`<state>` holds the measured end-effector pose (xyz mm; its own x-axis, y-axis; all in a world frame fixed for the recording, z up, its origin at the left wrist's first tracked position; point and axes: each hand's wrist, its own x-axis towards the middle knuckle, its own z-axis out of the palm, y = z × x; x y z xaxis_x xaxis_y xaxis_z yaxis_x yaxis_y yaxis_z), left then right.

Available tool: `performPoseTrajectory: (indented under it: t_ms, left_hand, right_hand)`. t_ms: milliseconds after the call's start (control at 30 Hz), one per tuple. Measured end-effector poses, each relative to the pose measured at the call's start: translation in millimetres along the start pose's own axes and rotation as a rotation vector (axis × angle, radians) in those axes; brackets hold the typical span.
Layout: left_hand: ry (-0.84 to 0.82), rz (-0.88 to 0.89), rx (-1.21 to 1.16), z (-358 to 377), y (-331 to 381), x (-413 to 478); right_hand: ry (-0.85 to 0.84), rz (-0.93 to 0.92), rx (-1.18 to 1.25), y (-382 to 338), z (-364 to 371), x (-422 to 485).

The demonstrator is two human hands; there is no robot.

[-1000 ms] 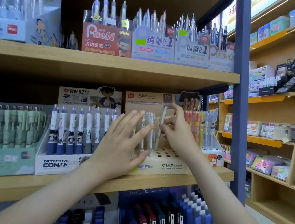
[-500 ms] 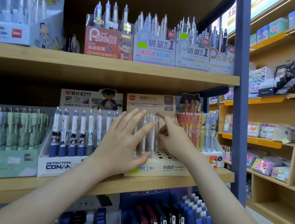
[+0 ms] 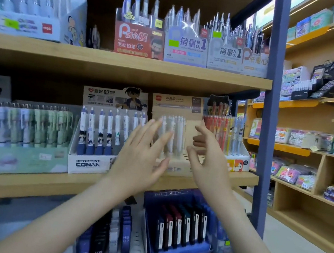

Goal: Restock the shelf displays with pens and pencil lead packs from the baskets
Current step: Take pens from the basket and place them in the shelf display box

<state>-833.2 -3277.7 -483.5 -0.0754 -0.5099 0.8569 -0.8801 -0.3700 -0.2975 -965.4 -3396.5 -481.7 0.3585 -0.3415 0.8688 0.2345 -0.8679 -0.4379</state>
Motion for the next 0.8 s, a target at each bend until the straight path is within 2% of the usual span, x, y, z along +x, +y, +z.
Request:
performPoseTrajectory:
  t_ms: [133, 267, 367, 467, 633, 700, 800]
  left_hand:
    - [-0.022, -0.095, -0.144, -41.4, -1.2, -67.9]
    - [-0.094, -0.134, -0.098, -87.9, -24.8, -161.7]
    - [-0.215, -0.236, -0.056, -127.9, -49.4, -244.4]
    - [-0.327, -0.404, -0.02, -171.6, -72.6, -338.4]
    - [-0.535, -0.696, 0.062, -234.5, -94.2, -513.6]
    - [-0.637, -0.853, 0.088, -249.7, -94.1, -584.9]
    - [-0.774, -1.043, 0.108, -258.0, -85.7, -675.8]
  right_hand:
    - [-0.093, -0.073, 0.077, -40.2, 29.7, -62.6]
    - [-0.345, -0.072, 0.137, -75.5, 96.1, -120.5]
    - [-0.488, -0.158, 0.162, -108.4, 162.8, -169.1]
    - [-0.663, -0.258, 0.221, -140.4, 231.9, -226.2]
    - [-1.025, -0.278, 0.188, -167.6, 339.6, -335.8]
    - [-1.123, -0.316, 0.173, -173.3, 374.7, -379.3]
    - [-1.412, -0.356, 0.091, -168.0, 422.1, -447.5]
